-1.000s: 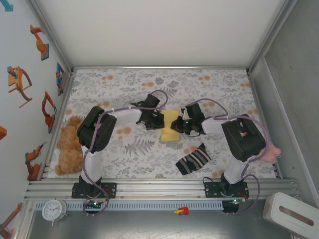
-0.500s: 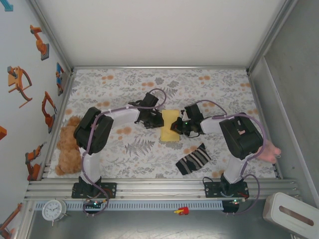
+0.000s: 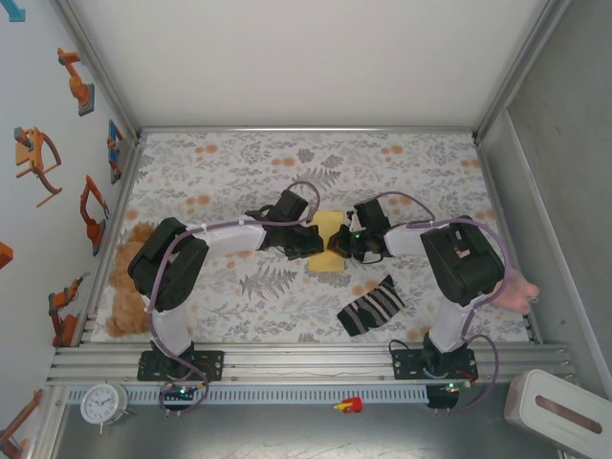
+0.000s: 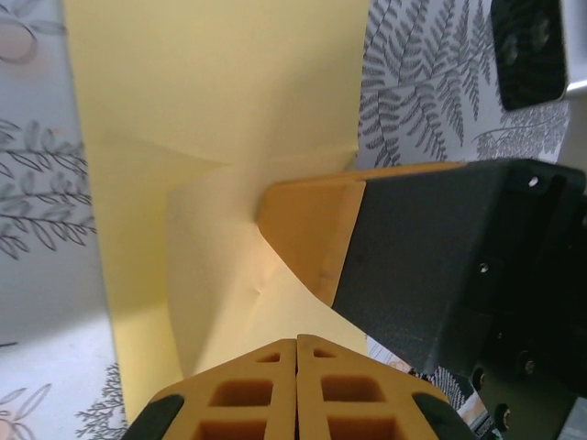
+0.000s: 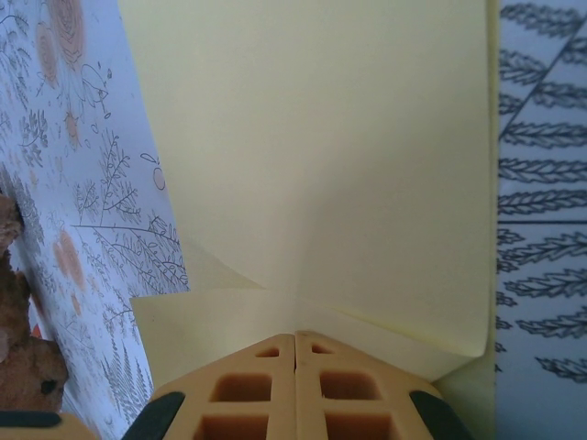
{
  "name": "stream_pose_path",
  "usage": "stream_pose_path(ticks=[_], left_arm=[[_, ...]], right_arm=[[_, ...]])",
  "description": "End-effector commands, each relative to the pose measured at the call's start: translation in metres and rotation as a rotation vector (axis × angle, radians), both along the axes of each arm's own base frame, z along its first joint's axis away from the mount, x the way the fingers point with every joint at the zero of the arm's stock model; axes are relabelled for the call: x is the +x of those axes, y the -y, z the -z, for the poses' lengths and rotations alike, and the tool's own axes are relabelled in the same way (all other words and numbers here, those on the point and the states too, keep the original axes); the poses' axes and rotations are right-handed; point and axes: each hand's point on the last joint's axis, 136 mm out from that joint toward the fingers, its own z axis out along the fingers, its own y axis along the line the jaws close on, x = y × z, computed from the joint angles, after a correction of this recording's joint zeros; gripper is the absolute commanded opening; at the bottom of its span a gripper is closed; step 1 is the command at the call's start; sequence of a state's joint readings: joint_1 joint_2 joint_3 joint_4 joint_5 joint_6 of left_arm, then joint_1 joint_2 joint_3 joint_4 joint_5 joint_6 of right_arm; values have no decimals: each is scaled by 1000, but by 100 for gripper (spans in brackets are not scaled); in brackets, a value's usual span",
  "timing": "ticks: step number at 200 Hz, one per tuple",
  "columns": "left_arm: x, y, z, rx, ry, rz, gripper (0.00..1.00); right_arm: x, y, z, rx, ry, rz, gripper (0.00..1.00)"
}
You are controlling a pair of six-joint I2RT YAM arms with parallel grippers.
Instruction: Fold a paper plane with a square sheet of paper (pick it up from the middle)
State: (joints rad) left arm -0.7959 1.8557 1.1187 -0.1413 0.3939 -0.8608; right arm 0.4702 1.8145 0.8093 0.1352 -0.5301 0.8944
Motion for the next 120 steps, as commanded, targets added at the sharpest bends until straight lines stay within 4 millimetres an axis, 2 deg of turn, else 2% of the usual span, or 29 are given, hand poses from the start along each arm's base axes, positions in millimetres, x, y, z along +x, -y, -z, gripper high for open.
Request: stream_pose_path(ticks=[1, 28, 77, 120], left_arm=[[-10, 4, 9, 8, -39, 4, 8], [-15, 2, 18, 56, -48, 9, 8], [-12, 0, 30, 130, -48, 12, 8], [-5, -2, 31, 154, -22, 7, 8]], right_arm=[[-34, 38, 62, -218, -184, 68, 0], [-36, 39, 66, -219, -201, 76, 0], [-40, 41, 72, -231, -232, 82, 0], [-43, 44, 74, -244, -243, 83, 0]])
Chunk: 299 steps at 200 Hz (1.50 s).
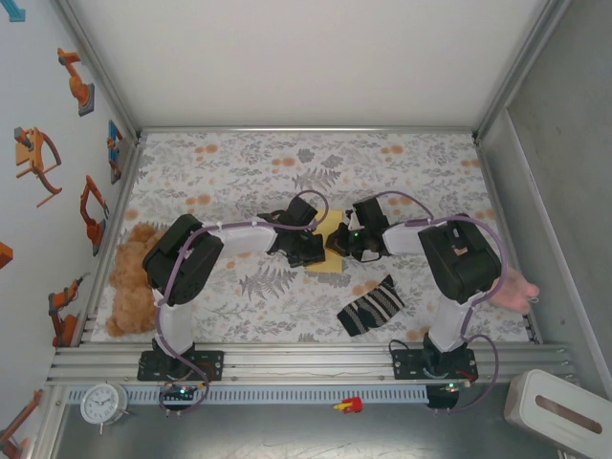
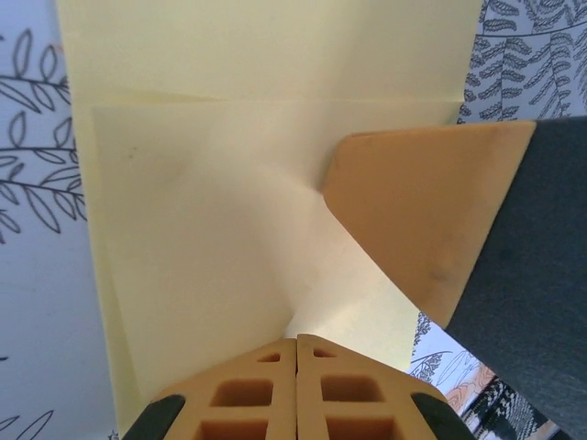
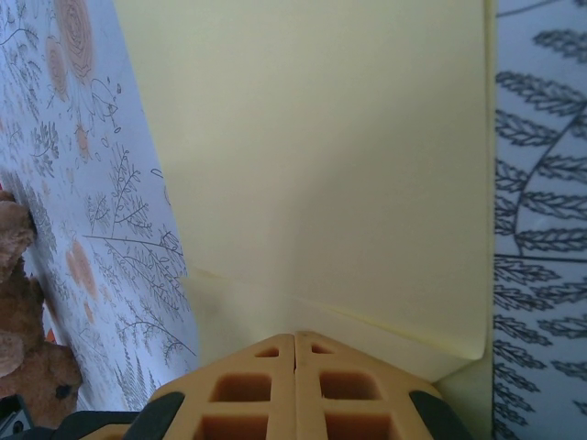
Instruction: Fold a paper plane with a square sheet of paper (pick it up from the middle)
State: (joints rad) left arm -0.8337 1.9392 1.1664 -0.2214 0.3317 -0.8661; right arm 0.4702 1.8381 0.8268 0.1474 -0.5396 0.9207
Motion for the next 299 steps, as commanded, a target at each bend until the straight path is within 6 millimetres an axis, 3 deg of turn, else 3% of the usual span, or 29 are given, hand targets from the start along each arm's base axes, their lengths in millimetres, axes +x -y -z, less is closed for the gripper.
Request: stream_pose_path(ticks=[1, 46, 124, 299], left_arm=[[5, -1, -1, 33, 22, 7, 8], [11, -1, -7, 20, 47, 12, 8], [16, 8, 0, -20, 17, 31, 7], [-3, -49, 18, 147, -38, 106, 3]], right_arm=[[-47, 47, 73, -258, -229, 65, 0], [-48, 49, 74, -262, -232, 64, 0], [-51, 50, 76, -268, -239, 64, 0], [-55, 57, 81, -294, -264, 69, 0]])
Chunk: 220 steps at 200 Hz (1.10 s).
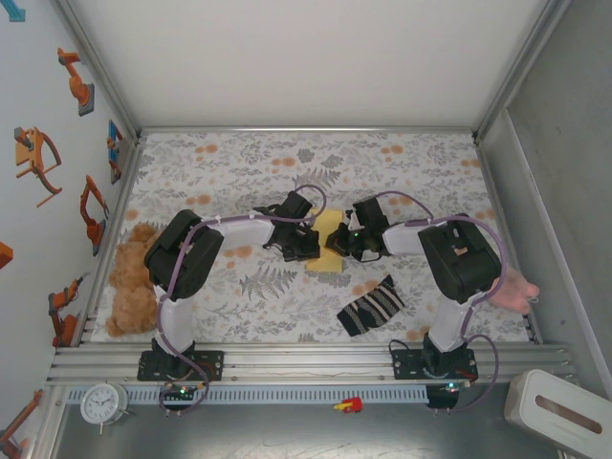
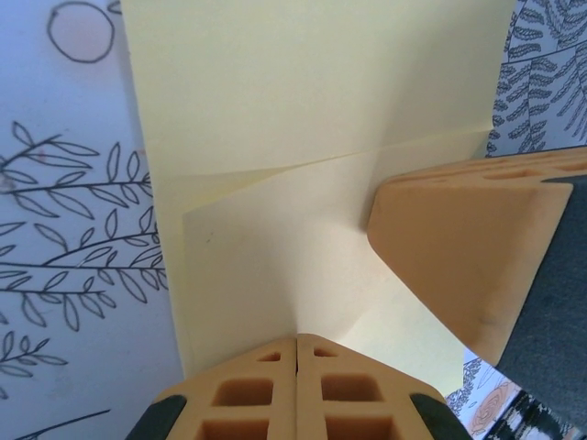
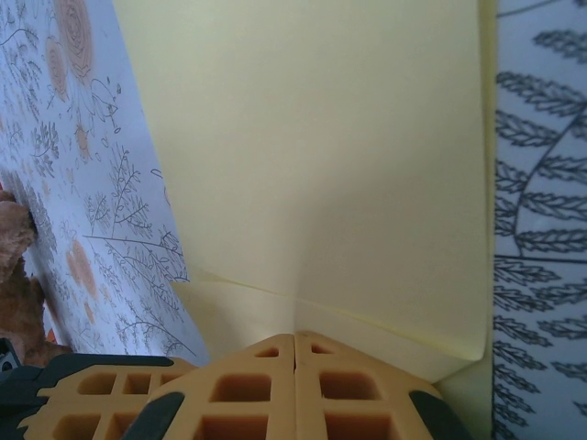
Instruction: Fold a paper plane with a square sheet of paper (pick it up from the middle)
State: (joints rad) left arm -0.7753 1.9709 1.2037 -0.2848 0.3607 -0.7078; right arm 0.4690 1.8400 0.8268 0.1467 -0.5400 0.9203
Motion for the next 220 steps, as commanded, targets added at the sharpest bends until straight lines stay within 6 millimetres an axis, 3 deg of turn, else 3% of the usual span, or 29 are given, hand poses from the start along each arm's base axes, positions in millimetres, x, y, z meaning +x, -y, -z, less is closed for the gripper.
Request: stream_pose_path(ticks=[1, 19, 48, 67, 118, 162, 220], left_arm=[[-17, -34, 12, 122, -56, 14, 3], [-13, -31, -1, 98, -26, 11, 3], [-6, -5, -37, -43, 35, 12, 3], [-5, 9, -45, -99, 45, 10, 4], [-15, 21, -18, -84, -30, 23, 4], [-21, 9, -1, -17, -60, 28, 4], [-18, -3, 3, 31, -41, 32, 4]], right_arm=[[-55, 56, 80, -292, -260, 68, 0], [-55, 56, 80, -292, -259, 68, 0], [-54, 55, 79, -290, -257, 67, 0], [-54, 55, 80, -291, -259, 67, 0], [-55, 56, 81, -295, -263, 70, 0], [-55, 57, 83, -299, -267, 70, 0], [-57, 58, 85, -303, -273, 68, 0]])
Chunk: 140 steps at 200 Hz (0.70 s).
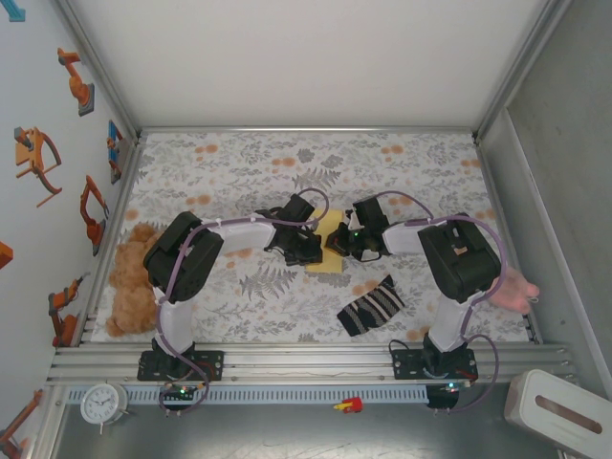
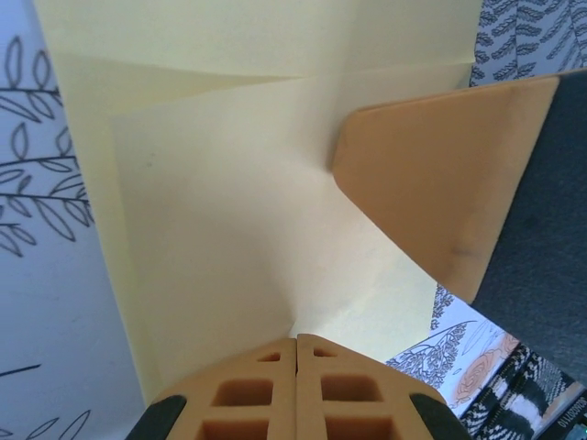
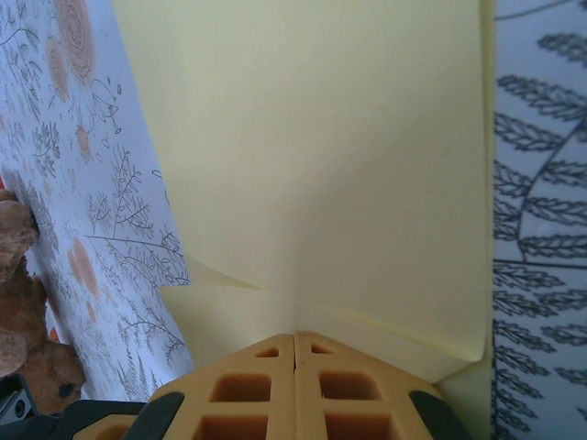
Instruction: Fold a paper plane with a square sheet of paper (pick it up from the middle)
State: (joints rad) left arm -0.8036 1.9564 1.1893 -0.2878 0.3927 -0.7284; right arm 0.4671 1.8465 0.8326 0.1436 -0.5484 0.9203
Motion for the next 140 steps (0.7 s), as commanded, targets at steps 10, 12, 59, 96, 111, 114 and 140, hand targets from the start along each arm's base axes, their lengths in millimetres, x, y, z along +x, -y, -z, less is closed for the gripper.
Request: stream_pose_path(ticks=[10, 12, 59, 96, 111, 114, 140], left_arm=[[-1, -13, 6, 54, -8, 12, 4], [-1, -14, 7, 56, -7, 12, 3], [-1, -22, 9, 80, -13, 26, 3], [-2, -27, 9, 94, -14, 36, 3], [-4, -29, 11, 98, -24, 44, 3], [-4, -29, 11, 100, -24, 43, 3], [-11, -34, 16, 106, -49, 53, 3]], right_arm=[[-57, 59, 84, -309, -266, 71, 0], [-57, 59, 84, -309, -266, 70, 0], [-59, 61, 88, -316, -275, 69, 0], [-61, 64, 89, -342, -276, 56, 0], [-62, 65, 90, -346, -279, 54, 0], [-62, 65, 90, -347, -280, 54, 0], [-62, 65, 90, -346, -279, 51, 0]])
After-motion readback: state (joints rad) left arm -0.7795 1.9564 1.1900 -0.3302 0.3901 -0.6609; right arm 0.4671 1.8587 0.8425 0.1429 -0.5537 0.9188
